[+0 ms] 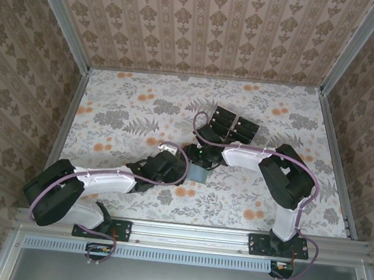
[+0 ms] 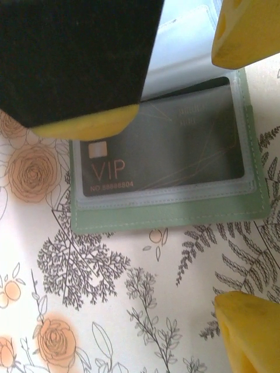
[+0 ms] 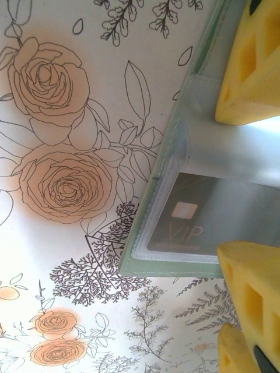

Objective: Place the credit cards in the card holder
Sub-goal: Flip over the card slot on the card holder.

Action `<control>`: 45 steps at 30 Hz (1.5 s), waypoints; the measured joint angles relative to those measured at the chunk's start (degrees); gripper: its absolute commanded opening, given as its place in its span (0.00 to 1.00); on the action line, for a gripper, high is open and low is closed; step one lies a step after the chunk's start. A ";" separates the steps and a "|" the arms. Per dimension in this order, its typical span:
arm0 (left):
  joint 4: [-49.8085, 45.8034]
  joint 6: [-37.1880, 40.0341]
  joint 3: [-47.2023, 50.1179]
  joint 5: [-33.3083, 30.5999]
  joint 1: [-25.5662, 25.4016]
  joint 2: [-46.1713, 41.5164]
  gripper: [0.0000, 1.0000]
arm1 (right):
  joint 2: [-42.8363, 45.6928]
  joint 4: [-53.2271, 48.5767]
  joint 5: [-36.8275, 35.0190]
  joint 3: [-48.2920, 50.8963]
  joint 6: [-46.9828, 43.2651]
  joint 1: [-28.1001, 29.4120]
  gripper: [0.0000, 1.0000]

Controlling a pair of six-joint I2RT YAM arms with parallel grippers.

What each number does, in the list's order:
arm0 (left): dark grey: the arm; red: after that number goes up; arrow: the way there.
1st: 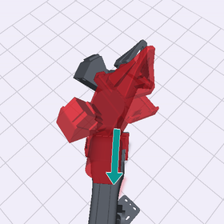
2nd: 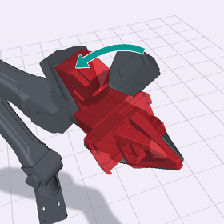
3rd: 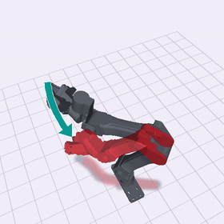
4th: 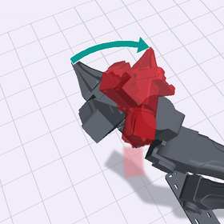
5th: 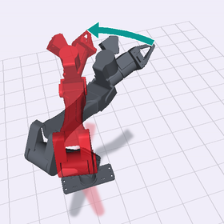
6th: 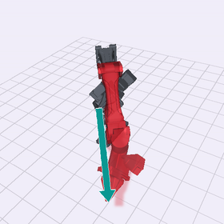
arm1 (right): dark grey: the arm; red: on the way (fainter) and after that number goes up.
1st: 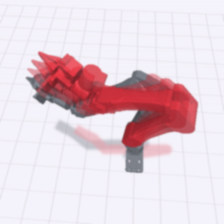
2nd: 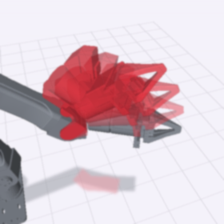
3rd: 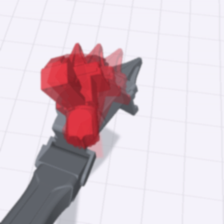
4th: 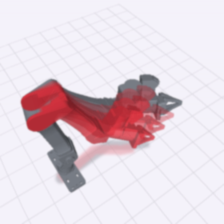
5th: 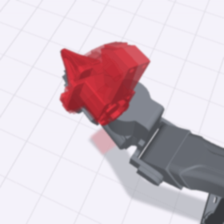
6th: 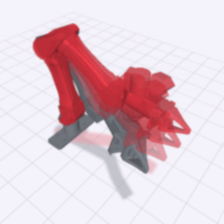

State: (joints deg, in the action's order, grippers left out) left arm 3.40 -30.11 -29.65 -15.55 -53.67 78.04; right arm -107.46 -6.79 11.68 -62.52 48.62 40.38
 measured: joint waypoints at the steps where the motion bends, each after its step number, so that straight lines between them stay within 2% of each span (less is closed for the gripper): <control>1: 0.15 0.02 -0.17 0.04 -0.22 0.35 1.00 | 0.00 0.02 0.07 0.00 0.00 0.00 0.58; 13: 1.40 0.17 -1.29 -0.33 -1.11 3.98 1.00 | 0.00 0.81 0.66 0.39 0.15 -0.15 0.58; 27: 1.40 -0.28 -2.16 -4.00 -1.55 7.52 1.00 | 0.37 0.87 1.03 0.39 0.92 -0.26 0.58; 38: 1.42 -0.94 -2.16 -5.09 -1.55 7.52 1.00 | 8.37 -0.15 -1.05 2.78 1.14 -0.48 0.58; 45: 1.42 -1.16 -2.14 -5.11 -1.55 7.52 1.00 | 9.38 -0.20 -2.25 6.43 2.32 -0.46 0.58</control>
State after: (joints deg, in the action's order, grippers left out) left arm 4.82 -31.27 -31.79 -20.67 -55.22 85.56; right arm -98.08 -6.98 9.43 -56.10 50.94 39.92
